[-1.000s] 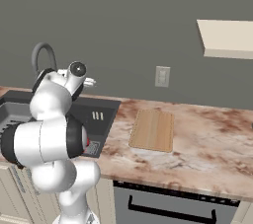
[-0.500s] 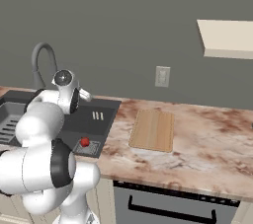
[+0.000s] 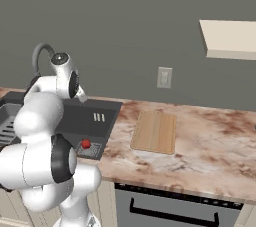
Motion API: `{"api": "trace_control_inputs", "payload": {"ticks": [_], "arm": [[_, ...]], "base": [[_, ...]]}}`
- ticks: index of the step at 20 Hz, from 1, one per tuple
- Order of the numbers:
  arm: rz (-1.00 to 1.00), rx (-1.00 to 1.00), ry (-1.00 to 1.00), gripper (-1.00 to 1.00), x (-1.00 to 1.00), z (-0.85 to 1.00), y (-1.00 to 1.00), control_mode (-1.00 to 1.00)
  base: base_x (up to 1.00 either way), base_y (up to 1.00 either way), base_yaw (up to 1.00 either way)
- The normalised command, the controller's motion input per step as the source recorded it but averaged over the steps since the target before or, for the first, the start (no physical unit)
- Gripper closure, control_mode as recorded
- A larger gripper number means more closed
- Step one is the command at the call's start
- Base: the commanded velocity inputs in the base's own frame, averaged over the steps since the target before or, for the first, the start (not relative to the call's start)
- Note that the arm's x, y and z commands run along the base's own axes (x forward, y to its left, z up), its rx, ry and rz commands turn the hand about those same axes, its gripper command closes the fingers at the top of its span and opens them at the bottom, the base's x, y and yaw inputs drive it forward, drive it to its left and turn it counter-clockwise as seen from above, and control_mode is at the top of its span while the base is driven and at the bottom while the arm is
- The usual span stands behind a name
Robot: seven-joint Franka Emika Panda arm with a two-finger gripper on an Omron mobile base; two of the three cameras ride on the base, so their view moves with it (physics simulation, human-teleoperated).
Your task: Turn on the sink faucet. Then move the bell pepper from the counter to the sink. Turn off the sink. Move the vegetable from the sink to the pot next to the stove. Finally move the pot to the front left burner.
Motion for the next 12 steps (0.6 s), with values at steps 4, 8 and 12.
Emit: {"api": "trace_control_inputs", "payload": {"ticks": [4, 8, 12], "arm": [[-0.26, 0.28, 0.14, -1.0, -0.06, -0.1, 0.0, -1.0], [-0.26, 0.31, 0.05, -1.0, -0.18, -0.28, 0.0, -1.0], [-0.09, 0.31, 0.0, -1.0, -0.26, -0.42, -0.17, -1.0]], "base": [[0.0, 0.0, 0.0], [0.0, 0.0, 0.0], [0.0, 0.0, 0.0]]}}
